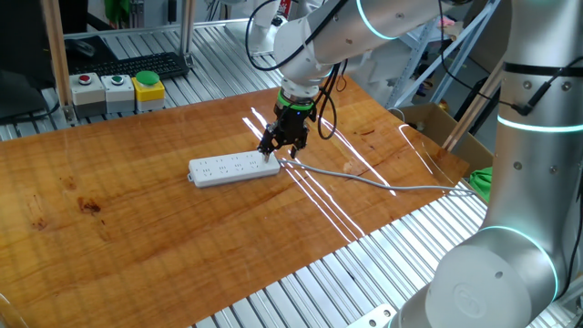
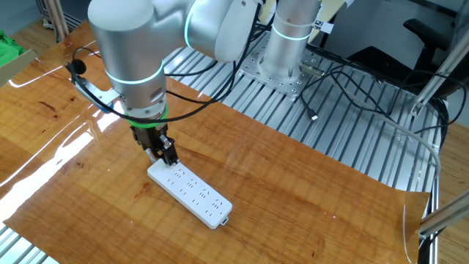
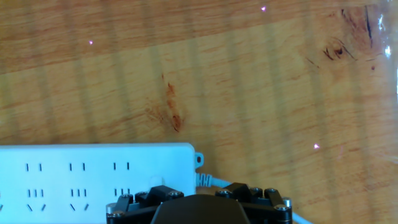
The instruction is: Turn on the power strip by pressing the button
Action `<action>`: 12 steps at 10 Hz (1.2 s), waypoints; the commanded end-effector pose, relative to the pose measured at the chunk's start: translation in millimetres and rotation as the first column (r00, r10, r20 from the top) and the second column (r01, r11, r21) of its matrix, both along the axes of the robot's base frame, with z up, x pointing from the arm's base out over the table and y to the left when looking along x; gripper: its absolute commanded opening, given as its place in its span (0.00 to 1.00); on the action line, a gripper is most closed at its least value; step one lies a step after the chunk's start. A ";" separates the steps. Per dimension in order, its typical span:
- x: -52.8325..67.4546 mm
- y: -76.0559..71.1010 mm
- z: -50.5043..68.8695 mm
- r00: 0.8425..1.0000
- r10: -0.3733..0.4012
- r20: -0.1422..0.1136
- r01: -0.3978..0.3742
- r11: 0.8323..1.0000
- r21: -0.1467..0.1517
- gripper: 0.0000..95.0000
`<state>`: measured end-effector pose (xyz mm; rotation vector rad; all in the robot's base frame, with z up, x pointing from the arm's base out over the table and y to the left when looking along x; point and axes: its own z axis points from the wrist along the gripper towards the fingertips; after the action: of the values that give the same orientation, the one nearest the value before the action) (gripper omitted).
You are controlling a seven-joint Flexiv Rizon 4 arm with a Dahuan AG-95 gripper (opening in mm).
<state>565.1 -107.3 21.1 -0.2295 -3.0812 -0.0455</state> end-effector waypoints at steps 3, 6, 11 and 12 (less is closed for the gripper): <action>-1.5 -1.0 6.0 1.000 -0.006 0.003 0.006 1.000 0.000 0.80; -1.2 -0.8 4.5 1.000 0.000 0.000 0.000 1.000 0.005 0.80; 0.9 -0.9 -0.5 1.000 -0.003 0.003 0.003 1.000 0.005 0.80; 2.1 -0.3 -8.1 1.000 0.000 0.002 0.000 1.000 0.007 0.80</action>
<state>565.2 -107.2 13.6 -0.2300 -3.0838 -0.0535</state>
